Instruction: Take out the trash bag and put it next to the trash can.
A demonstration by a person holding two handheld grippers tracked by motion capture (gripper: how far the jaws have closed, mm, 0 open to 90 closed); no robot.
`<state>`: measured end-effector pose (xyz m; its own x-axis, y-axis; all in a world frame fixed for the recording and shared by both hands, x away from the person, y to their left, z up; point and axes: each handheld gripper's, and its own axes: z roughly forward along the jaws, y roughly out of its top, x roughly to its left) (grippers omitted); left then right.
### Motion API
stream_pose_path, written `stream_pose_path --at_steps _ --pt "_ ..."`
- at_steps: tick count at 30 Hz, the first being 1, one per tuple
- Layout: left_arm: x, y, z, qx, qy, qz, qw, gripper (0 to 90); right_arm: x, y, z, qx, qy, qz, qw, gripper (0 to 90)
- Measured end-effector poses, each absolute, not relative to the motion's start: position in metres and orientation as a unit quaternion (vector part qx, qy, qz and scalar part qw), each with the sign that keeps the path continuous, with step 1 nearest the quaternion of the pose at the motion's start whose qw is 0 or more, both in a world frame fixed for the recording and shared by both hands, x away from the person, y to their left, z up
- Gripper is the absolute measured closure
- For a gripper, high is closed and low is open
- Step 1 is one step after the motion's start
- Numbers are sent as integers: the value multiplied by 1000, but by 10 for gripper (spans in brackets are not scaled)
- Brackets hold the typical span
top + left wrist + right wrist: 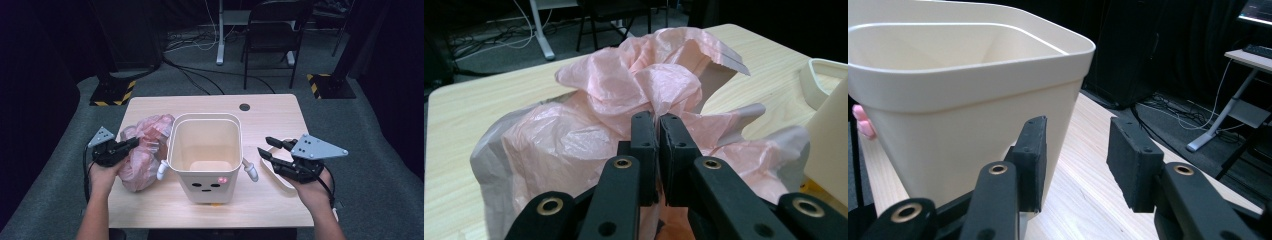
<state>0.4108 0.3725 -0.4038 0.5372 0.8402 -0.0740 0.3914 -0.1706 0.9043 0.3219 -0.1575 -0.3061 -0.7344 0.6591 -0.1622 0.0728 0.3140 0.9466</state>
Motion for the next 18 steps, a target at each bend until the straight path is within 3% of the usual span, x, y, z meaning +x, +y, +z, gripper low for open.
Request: stream_pose_path --at_steps 9,18 --pt "411 373 -414 729 431 225 482 819 327 -173 -327 263 760 527 274 585" --pt "410 374 -413 722 430 232 489 673 330 -183 -349 278 758 519 281 596"
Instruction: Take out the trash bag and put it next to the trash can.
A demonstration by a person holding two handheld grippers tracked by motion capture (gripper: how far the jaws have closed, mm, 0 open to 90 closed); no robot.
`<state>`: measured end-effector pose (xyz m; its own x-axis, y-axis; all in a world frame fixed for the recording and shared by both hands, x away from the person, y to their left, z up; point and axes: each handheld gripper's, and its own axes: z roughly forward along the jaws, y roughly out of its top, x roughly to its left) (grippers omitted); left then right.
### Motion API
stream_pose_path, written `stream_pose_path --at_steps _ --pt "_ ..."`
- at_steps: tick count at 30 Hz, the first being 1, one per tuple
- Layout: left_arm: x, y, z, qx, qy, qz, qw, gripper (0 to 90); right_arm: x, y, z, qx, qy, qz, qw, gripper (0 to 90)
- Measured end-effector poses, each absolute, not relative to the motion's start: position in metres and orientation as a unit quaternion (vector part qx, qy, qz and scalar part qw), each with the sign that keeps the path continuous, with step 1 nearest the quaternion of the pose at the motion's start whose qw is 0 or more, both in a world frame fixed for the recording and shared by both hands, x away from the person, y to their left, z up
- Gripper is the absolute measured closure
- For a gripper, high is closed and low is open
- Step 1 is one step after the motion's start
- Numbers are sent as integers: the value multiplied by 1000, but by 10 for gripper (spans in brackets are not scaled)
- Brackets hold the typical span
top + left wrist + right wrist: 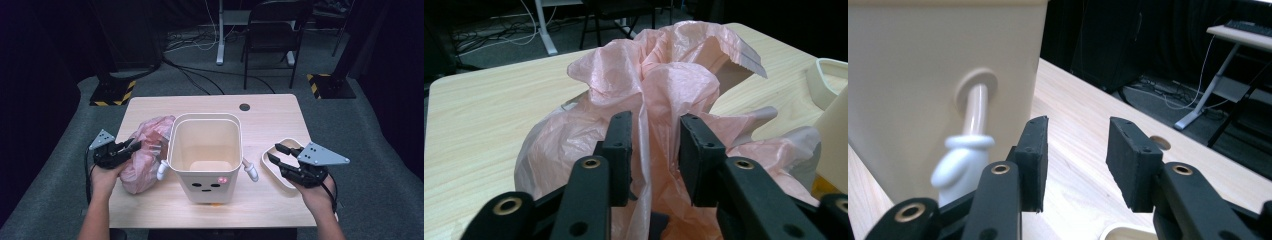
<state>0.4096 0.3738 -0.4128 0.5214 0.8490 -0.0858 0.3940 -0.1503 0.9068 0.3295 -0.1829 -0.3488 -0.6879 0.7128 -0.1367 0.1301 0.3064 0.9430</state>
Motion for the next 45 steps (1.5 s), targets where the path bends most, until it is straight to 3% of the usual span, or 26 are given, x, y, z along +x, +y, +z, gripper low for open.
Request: stream_pose_path --at_steps 8,16,45 --pt "403 375 -403 702 436 257 502 516 337 -185 -373 293 769 502 267 598" --pt "392 374 -390 691 426 265 520 433 344 -193 -391 319 767 491 261 599" --pt "376 361 -369 707 402 256 522 423 365 -215 -445 372 763 468 243 593"
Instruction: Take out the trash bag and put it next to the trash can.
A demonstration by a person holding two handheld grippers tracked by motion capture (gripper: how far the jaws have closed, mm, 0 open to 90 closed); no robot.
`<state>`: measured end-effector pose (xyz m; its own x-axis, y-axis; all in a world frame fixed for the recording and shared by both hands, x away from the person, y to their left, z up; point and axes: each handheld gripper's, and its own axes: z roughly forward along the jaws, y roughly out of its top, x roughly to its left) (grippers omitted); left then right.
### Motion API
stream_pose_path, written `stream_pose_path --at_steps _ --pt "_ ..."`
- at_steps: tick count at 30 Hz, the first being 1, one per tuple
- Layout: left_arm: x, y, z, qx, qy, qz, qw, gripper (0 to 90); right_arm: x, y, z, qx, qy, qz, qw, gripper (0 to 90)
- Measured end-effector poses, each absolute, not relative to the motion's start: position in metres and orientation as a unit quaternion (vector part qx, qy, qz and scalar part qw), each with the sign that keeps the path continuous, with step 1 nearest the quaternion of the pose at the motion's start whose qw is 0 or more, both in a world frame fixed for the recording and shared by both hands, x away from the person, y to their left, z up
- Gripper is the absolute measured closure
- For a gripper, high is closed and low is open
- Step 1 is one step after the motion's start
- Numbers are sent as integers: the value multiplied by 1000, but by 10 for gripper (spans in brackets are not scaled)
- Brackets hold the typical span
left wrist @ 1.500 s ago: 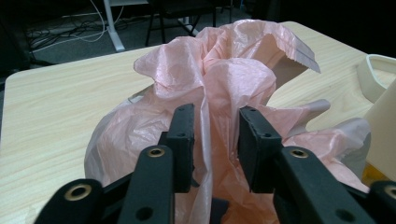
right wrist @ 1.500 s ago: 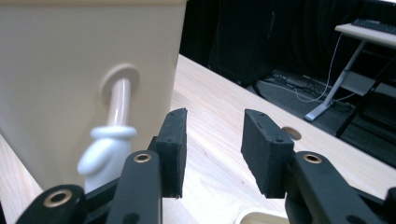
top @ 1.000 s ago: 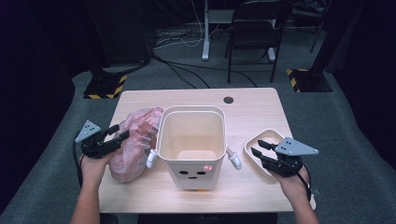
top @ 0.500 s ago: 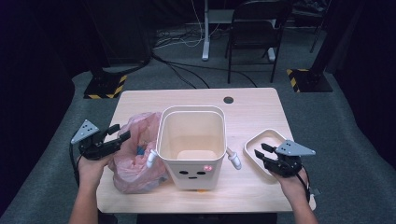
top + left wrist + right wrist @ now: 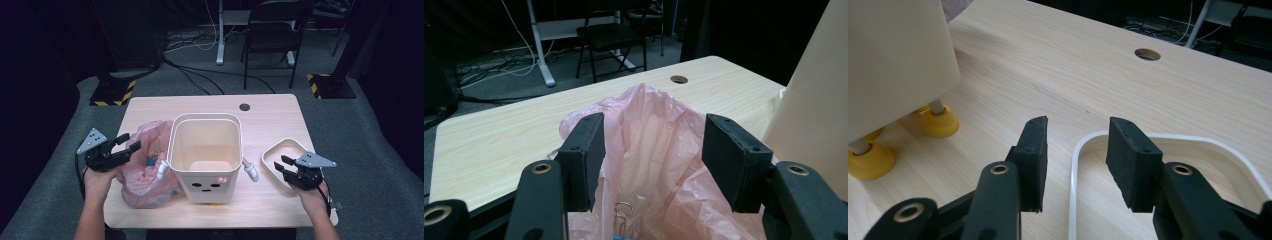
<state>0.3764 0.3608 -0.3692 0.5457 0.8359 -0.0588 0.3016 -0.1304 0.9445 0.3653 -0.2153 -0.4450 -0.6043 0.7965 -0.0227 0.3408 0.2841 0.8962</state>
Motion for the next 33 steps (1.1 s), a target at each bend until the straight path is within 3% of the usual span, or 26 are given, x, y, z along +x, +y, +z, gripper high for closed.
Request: stream_pose_path --at_steps 19,33 --pt "371 358 -364 708 394 258 527 424 382 -218 -479 391 791 428 194 645" --pt "369 362 -362 703 395 262 530 424 388 -208 -496 395 819 380 172 749"
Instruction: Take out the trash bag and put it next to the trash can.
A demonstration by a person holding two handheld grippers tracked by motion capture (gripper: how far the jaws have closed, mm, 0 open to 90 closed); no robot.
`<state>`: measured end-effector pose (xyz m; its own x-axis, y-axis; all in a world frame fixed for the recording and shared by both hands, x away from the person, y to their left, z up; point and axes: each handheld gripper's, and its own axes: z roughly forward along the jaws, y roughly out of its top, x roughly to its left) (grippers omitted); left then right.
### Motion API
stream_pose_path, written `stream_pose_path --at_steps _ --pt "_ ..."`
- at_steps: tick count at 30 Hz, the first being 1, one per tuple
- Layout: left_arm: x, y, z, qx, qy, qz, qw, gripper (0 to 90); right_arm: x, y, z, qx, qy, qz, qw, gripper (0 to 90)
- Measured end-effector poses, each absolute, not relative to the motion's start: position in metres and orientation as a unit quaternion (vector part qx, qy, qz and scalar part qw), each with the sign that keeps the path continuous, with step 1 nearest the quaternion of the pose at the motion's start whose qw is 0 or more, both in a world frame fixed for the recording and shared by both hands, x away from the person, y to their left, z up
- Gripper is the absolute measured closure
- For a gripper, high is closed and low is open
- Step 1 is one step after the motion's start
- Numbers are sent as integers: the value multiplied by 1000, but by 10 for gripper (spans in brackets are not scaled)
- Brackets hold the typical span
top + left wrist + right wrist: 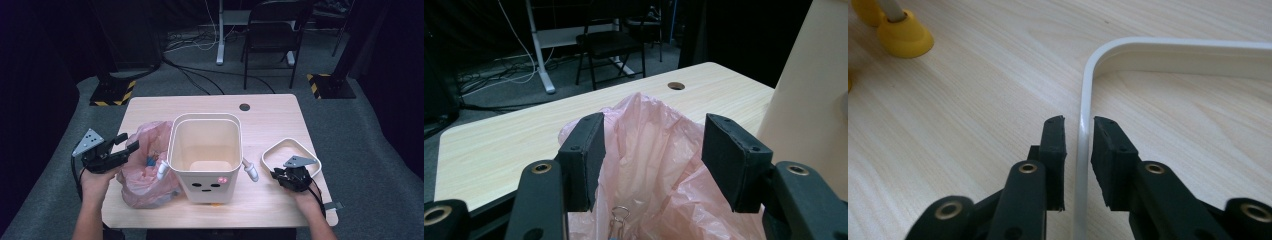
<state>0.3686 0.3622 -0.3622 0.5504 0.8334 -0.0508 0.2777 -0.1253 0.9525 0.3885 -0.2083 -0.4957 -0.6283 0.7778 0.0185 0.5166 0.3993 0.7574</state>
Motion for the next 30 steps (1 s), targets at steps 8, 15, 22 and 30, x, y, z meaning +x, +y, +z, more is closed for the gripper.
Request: stream_pose_path --at_steps 8,15,22,30 --pt "370 361 -363 703 395 260 531 424 392 -209 -501 406 824 363 156 815" --pt "369 360 -363 705 392 260 531 424 394 -208 -500 409 827 354 156 842" --pt "369 360 -363 706 392 260 530 424 392 -206 -492 403 825 362 163 843" --pt "369 360 -363 704 392 262 530 424 386 -207 -481 394 818 381 176 843"
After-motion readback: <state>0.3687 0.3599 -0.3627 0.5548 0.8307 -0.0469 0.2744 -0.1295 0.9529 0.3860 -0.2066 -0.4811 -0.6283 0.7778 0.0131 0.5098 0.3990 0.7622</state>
